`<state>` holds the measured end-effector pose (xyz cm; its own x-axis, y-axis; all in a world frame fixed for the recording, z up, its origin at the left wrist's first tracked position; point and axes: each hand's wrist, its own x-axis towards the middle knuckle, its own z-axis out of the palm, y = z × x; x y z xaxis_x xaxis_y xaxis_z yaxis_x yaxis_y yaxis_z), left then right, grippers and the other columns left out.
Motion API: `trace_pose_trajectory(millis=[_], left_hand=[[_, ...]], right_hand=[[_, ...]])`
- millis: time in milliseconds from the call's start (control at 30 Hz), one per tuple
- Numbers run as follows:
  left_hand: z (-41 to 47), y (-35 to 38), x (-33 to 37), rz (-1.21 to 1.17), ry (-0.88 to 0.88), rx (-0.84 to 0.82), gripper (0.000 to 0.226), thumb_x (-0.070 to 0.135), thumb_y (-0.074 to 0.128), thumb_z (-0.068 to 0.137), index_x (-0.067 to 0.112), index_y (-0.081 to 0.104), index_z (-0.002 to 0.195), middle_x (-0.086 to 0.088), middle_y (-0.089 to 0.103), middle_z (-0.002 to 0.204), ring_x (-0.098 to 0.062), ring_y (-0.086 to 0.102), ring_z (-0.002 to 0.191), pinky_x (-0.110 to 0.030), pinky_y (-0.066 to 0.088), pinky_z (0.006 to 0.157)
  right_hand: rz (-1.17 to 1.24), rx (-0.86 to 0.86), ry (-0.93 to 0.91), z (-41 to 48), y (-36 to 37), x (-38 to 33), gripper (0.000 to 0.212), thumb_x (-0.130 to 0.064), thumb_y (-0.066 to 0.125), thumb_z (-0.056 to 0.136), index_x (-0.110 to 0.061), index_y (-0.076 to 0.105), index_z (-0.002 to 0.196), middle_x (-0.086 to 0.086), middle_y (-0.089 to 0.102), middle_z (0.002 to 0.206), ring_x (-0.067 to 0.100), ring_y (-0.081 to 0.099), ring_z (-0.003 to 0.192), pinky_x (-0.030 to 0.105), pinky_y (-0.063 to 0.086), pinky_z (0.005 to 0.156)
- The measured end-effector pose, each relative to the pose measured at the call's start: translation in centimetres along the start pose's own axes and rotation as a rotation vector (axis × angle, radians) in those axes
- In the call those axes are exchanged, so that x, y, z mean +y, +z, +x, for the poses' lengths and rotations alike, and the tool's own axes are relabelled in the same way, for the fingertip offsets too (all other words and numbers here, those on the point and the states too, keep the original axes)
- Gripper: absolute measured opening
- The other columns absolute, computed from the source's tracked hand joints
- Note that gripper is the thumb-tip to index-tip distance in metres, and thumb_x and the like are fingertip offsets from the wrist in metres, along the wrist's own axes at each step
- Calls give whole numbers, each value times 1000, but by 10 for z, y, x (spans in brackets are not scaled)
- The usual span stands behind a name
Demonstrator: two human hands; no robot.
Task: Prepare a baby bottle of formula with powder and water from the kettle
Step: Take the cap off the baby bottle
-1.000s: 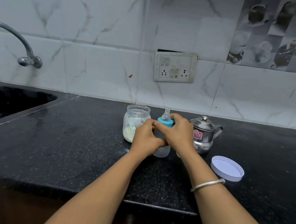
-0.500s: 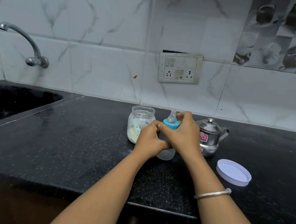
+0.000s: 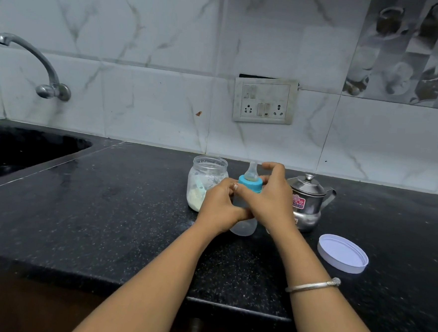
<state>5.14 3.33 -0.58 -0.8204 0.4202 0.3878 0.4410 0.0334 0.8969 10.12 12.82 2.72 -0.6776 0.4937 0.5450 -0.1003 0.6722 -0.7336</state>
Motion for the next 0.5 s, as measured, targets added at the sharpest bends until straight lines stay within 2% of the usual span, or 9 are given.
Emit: trace_pose_trajectory(millis=[133,167,233,300,333,433,500], left_hand=[[0,-1,-2,-13,-7,-11,55,19,83,54,23,56,102,10,68,89,-7,65,88,-32,53,84],[0,-1,-2,-11,-5,-14,54,17,83,56,24,56,102,10,68,90,-7,64,89,-32,53,85],[1,-1,-1,7,1,-11,54,19,82,54,26,55,100,10,67,95,-9,64,93,-33,53,86],[0,-1,0,19,12,-5,53,21,78,51,27,55,97,8,67,97,-10,64,94,-35,54,85],[0,-1,0,19,14,-5,52,23,76,50,28,55,97,8,67,96,-10,64,93,-35,54,85],[-1,-1,-1,15,13,-7,51,22,78,53,27,55,98,10,68,94,-8,64,92,-36,53,87],[-1,-2,-2,11,7,-12,51,19,81,55,29,55,98,10,68,94,-8,64,92,-37,53,88]], right_hand=[[242,-152,62,2,-6,3,60,-6,73,73,-23,41,122,1,66,105,20,61,100,46,47,95],[241,-160,54,1,-5,4,60,-7,72,73,-24,41,122,2,65,109,19,60,101,46,47,95],[119,-106,-1,0,-2,5,67,-22,78,70,-21,41,126,3,57,119,18,56,106,39,46,95],[-17,-29,-42,-1,1,3,74,-34,80,66,-17,42,126,3,53,118,18,53,106,31,44,89],[-26,-5,-41,-2,1,3,72,-34,81,66,-17,42,125,4,56,113,19,54,104,31,44,87],[147,-60,18,0,-2,3,61,-16,78,70,-21,43,119,-1,63,99,20,60,97,40,48,89],[237,-109,26,0,-4,3,58,-7,72,72,-26,43,118,-2,65,100,20,61,99,43,48,92]])
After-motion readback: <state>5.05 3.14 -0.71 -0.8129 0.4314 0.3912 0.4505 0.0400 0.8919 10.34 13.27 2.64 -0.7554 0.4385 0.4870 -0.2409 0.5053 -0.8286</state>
